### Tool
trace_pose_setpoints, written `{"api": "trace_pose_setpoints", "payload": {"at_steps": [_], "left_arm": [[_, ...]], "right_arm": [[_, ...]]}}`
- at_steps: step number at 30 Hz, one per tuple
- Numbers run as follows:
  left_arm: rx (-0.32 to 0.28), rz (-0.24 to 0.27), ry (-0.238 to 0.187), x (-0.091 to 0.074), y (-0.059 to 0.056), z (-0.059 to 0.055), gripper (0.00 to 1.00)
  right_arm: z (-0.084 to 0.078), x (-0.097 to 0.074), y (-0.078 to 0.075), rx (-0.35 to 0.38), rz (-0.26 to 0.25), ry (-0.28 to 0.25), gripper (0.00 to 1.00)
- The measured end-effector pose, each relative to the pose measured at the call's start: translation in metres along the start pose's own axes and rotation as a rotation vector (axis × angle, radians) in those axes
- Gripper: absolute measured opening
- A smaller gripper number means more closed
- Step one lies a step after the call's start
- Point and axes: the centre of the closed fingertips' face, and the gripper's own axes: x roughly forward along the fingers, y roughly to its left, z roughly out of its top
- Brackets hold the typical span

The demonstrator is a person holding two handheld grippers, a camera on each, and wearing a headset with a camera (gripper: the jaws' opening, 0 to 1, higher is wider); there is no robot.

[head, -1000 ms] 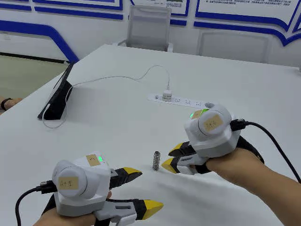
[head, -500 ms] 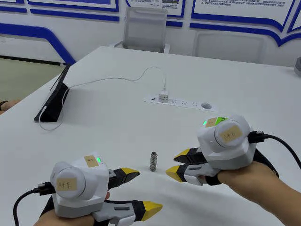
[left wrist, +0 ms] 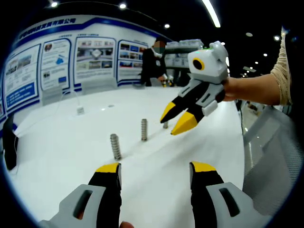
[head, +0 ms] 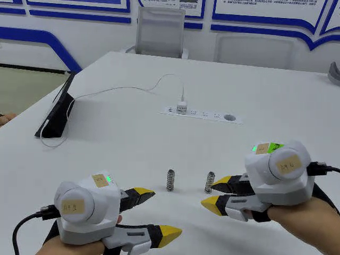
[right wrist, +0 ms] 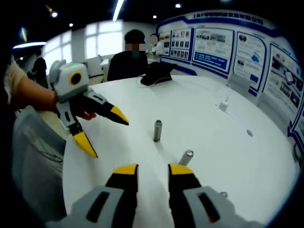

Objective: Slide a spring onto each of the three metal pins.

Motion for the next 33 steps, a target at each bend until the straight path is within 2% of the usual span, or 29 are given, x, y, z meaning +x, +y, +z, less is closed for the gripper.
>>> {"api": "trace_pose_setpoints", "payload": {"at_steps": [21, 33], "left_arm": [[-0.008, 0.005, 0.004, 0.003, 0.002, -0.001, 0.63], [-0.012, 0.009, 0.012, 0.004, 0.003, -0.004, 0.65]], "right_arm": [[-0.031, -0.04, -0.03, 0.075, -0.096, -0.038, 0.32], [-0.05, -0.059, -0.045, 0.094, -0.141, -0.049, 0.43]]}}
